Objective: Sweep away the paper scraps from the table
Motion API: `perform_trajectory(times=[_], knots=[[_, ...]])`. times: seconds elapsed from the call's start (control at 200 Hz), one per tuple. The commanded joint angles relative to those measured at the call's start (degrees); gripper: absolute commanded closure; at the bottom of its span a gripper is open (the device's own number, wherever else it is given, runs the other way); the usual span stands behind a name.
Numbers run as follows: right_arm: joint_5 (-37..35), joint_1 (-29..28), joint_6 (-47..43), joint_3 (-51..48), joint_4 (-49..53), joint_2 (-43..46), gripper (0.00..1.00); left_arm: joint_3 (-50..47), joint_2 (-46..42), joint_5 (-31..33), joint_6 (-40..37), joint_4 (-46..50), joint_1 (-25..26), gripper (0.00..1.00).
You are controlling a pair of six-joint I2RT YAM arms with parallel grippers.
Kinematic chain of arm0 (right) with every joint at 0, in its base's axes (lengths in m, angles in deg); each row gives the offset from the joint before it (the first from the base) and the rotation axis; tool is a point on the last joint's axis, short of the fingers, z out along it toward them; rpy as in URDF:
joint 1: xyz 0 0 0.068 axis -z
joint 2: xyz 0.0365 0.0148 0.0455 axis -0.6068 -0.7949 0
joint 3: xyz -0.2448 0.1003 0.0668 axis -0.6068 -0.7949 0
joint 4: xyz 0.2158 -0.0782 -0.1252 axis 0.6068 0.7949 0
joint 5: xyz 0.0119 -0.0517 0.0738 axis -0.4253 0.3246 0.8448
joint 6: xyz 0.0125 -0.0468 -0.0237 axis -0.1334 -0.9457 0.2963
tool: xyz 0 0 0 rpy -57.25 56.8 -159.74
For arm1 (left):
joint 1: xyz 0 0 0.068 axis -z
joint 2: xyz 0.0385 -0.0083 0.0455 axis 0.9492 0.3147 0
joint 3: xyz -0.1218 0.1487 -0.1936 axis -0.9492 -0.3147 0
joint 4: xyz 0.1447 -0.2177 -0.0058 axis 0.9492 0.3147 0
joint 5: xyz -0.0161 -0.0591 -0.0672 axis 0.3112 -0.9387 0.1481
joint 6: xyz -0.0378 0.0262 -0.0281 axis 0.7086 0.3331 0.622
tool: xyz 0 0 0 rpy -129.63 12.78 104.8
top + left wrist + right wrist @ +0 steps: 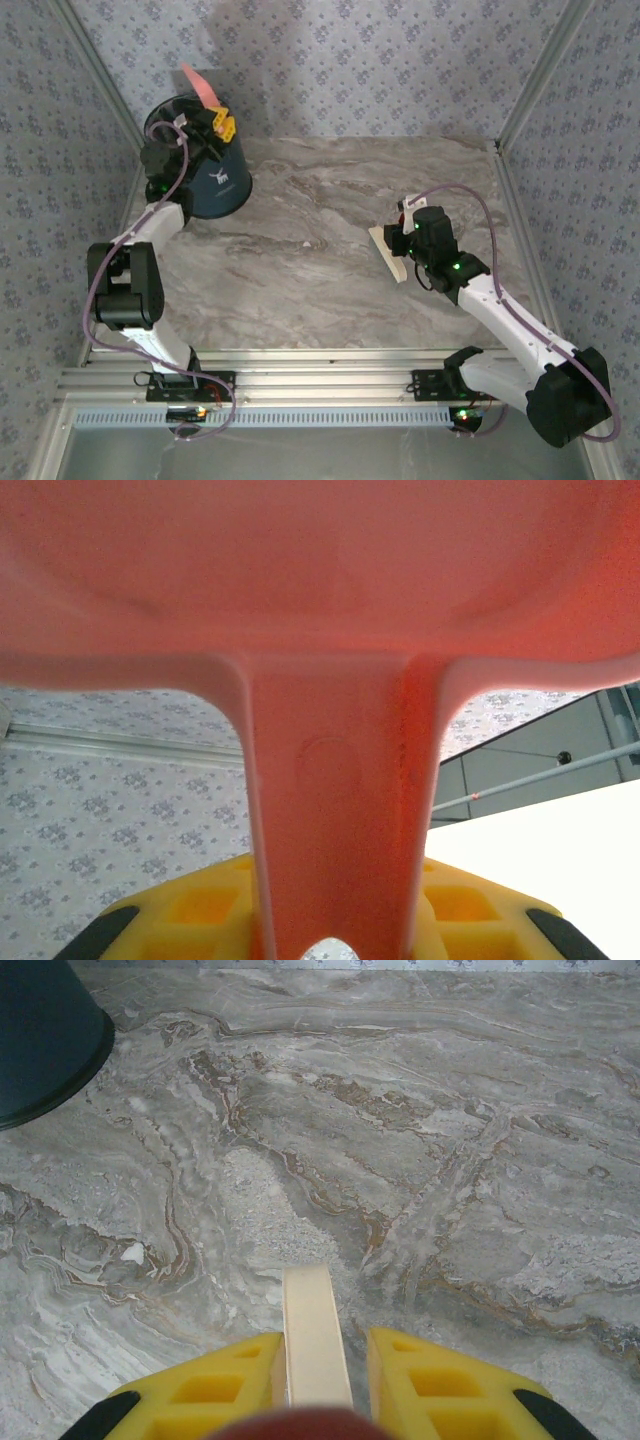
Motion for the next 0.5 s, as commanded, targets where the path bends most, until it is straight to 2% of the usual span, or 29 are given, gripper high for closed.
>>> perform_trajectory(times=[0.0,0.31,0.495], knots=[[0.1,0.35,1.15,-0.4,-0.62,0.11,1.0,-1.09,0.03,2.53,2.67,-7.9,0.78,1.0],[-0.09,0.34,1.17,-0.64,-0.63,0.2,1.0,-1.97,-0.42,3.42,3.22,-8.94,0.97,1.0],[0.02,0.4,1.26,-0.76,-0.67,0.2,1.0,-1.13,-1.62,1.85,-0.46,-4.78,0.88,1.0]])
